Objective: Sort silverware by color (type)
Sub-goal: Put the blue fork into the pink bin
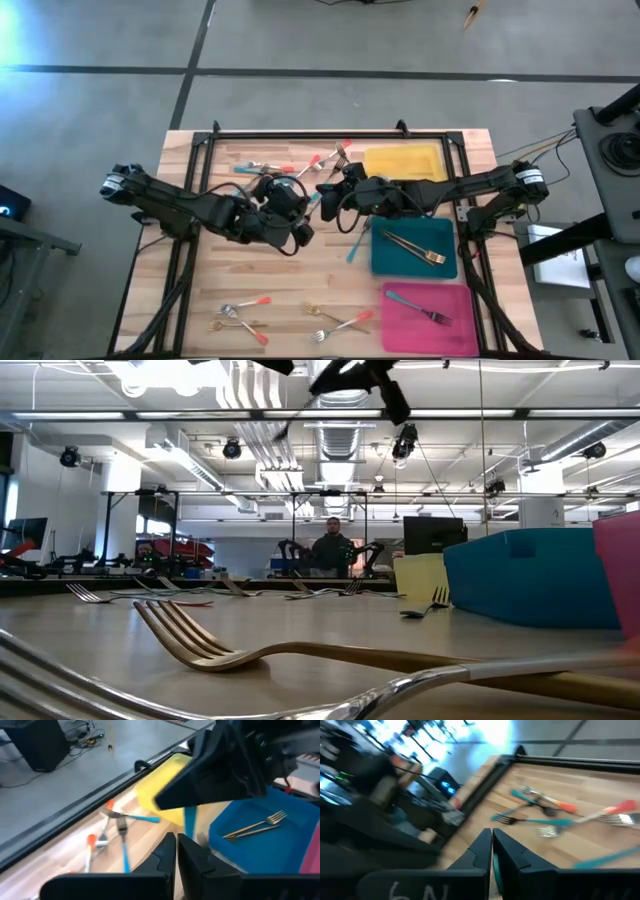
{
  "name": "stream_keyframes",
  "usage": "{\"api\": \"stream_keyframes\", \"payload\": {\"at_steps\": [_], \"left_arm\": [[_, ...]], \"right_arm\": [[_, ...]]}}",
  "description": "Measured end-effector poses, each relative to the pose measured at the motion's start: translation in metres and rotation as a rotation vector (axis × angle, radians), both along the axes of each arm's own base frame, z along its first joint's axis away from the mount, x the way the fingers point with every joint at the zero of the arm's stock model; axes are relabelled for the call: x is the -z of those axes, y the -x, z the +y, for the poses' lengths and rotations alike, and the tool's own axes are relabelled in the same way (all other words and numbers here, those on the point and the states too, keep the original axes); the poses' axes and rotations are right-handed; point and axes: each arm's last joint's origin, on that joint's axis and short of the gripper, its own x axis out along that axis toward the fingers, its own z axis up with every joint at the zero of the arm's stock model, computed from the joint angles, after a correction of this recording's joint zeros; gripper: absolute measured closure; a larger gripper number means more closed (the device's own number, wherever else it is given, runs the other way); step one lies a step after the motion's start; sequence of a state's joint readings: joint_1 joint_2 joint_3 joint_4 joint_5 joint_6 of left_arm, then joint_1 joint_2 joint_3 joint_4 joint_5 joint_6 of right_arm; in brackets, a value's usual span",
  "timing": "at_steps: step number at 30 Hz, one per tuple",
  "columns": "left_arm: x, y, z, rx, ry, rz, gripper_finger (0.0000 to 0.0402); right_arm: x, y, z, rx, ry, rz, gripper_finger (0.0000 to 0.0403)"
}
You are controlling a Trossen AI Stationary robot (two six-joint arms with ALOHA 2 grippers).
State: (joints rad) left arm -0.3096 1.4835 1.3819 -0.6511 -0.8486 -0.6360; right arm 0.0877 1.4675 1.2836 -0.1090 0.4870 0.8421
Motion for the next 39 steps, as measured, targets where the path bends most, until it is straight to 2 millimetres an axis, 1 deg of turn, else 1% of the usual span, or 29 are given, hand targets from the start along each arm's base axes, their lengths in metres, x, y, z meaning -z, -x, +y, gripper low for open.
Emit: {"api": "stream_keyframes", "payload": {"at_steps": [4, 7, 11, 13, 15, 19, 21, 24, 26, 28, 32, 34, 36, 39], "left_arm": [[-0.011, 0.008, 0.003, 0.0, -0.023, 0.075, 0.0401], [-0.019, 0.016, 0.005, 0.006, -0.049, 0.149, 0.0401], [-0.022, 0.027, 0.008, 0.01, -0.056, 0.261, 0.0394], [-0.022, 0.032, 0.009, 0.011, -0.038, 0.307, 0.0386], [-0.019, 0.038, 0.009, 0.028, -0.001, 0.367, 0.0378], [-0.01, 0.046, 0.006, 0.075, 0.066, 0.484, 0.0365], [-0.008, 0.049, 0.004, 0.095, 0.085, 0.519, 0.036], [-0.006, 0.052, 0.002, 0.115, 0.104, 0.561, 0.0352], [-0.006, 0.055, 0.001, 0.121, 0.113, 0.583, 0.0347], [-0.005, 0.059, -0.001, 0.113, 0.121, 0.61, 0.0342], [-0.003, 0.071, -0.004, 0.089, 0.14, 0.696, 0.0332], [-0.003, 0.076, -0.007, 0.077, 0.138, 0.72, 0.0329], [-0.004, 0.079, -0.012, 0.085, 0.144, 0.703, 0.0326], [-0.006, 0.085, -0.018, 0.089, 0.158, 0.673, 0.0325]], "right_arm": [[-0.01, 0.021, -0.004, -0.003, 0.003, 0.075, 0.0395], [-0.014, 0.039, -0.002, -0.076, -0.035, 0.157, 0.0395], [-0.019, 0.059, 0.006, -0.094, -0.07, 0.228, 0.0395], [-0.021, 0.065, 0.012, -0.127, -0.069, 0.24, 0.0395], [-0.022, 0.068, 0.02, -0.206, -0.084, 0.252, 0.0395], [-0.015, 0.071, 0.04, -0.393, -0.142, 0.324, 0.0394], [-0.009, 0.07, 0.043, -0.417, -0.137, 0.376, 0.0392], [-0.002, 0.067, 0.042, -0.447, -0.062, 0.429, 0.039], [0.002, 0.062, 0.038, -0.441, -0.05, 0.445, 0.039], [0.008, 0.058, 0.034, -0.442, -0.083, 0.466, 0.039], [0.028, 0.052, 0.019, -0.495, -0.138, 0.613, 0.0385], [0.039, 0.049, 0.011, -0.499, -0.146, 0.693, 0.0374], [0.049, 0.046, 0.002, -0.513, -0.151, 0.754, 0.0357], [0.06, 0.039, -0.01, -0.525, -0.17, 0.79, 0.0328]]}}
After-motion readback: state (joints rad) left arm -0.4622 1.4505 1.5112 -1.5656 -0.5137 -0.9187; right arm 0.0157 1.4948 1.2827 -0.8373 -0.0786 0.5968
